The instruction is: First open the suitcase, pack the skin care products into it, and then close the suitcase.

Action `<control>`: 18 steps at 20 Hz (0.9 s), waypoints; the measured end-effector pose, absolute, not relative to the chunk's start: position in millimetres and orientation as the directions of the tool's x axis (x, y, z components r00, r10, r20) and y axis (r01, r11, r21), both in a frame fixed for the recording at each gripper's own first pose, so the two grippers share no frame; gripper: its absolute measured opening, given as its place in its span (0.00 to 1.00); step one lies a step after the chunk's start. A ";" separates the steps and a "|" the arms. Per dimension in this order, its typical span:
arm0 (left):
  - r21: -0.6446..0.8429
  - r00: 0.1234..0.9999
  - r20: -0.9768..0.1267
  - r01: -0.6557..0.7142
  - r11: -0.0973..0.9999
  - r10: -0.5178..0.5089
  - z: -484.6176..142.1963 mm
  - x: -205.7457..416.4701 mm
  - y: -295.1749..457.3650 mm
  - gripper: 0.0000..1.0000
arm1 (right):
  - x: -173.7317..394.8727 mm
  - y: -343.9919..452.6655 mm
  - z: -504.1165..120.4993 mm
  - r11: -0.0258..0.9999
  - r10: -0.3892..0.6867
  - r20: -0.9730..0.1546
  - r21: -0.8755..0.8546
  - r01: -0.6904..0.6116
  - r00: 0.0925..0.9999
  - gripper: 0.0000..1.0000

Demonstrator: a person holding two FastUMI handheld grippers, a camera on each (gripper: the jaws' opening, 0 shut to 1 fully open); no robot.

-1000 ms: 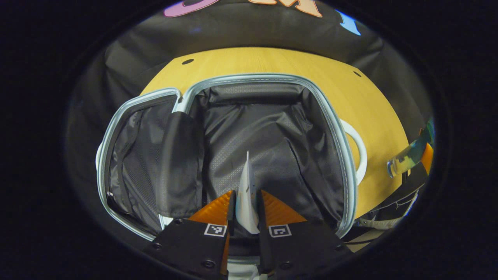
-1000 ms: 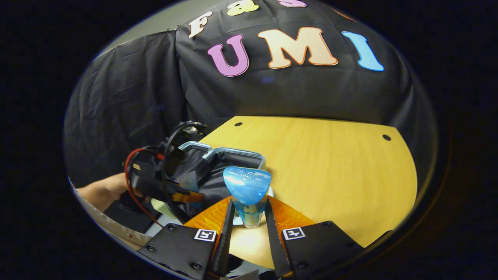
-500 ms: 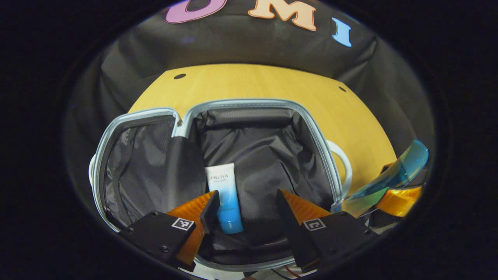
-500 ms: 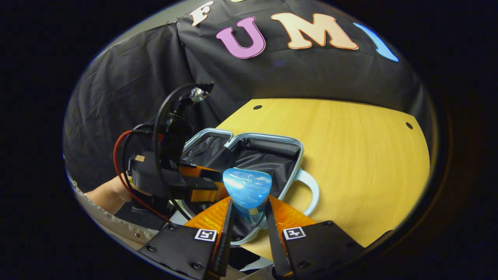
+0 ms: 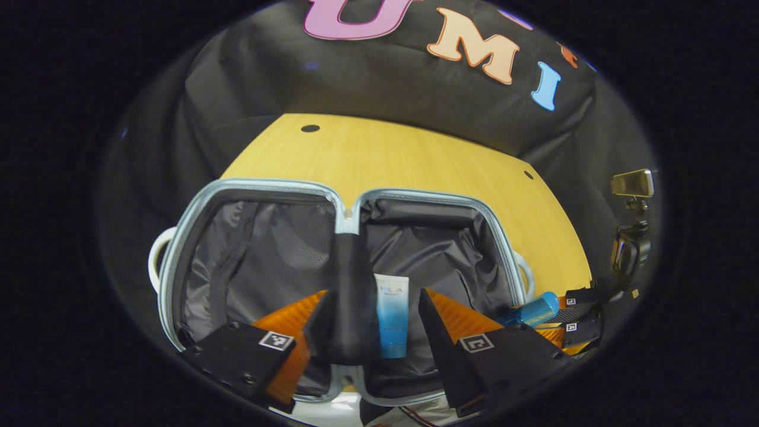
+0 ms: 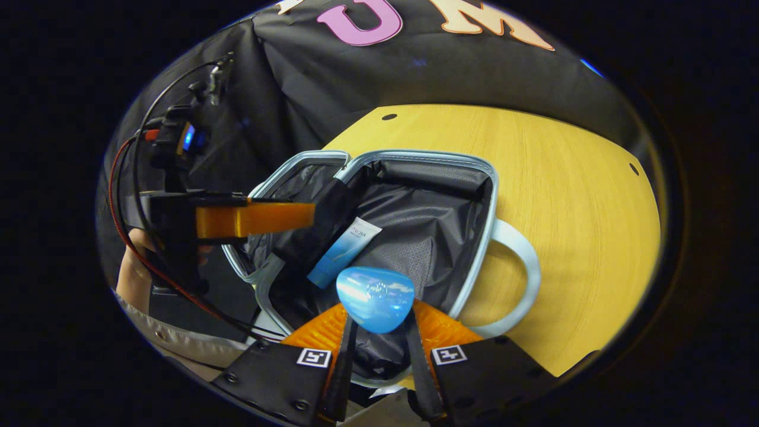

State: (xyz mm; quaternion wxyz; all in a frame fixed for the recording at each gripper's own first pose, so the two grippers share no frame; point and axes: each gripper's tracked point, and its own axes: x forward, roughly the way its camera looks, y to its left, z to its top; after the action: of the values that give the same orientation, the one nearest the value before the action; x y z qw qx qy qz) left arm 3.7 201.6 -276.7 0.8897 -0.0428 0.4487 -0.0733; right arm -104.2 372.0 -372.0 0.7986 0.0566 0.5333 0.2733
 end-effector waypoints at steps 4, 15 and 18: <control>-0.145 0.628 -0.764 0.061 0.988 -0.151 -259.6 10.4 233.3 0.87 | -76.8 388.3 -368.9 0.864 0.475 -0.805 0.351 -0.360 0.355 0.48; -0.011 0.663 -0.739 -0.196 0.981 0.124 -249.0 22.0 412.6 0.86 | -43.0 403.3 -342.8 0.886 0.448 -0.755 0.307 -0.347 0.478 0.98; -0.016 0.653 -0.737 -0.277 0.961 0.176 -251.5 23.7 454.9 0.86 | -40.0 399.9 -340.6 0.893 0.440 -0.754 0.307 -0.330 0.488 0.98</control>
State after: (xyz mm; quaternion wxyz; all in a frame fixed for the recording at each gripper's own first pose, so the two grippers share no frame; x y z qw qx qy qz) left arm 23.7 454.9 -251.5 0.9068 -0.0635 0.3975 0.1250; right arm -40.0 399.9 -340.6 0.8603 0.0602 0.4541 0.2237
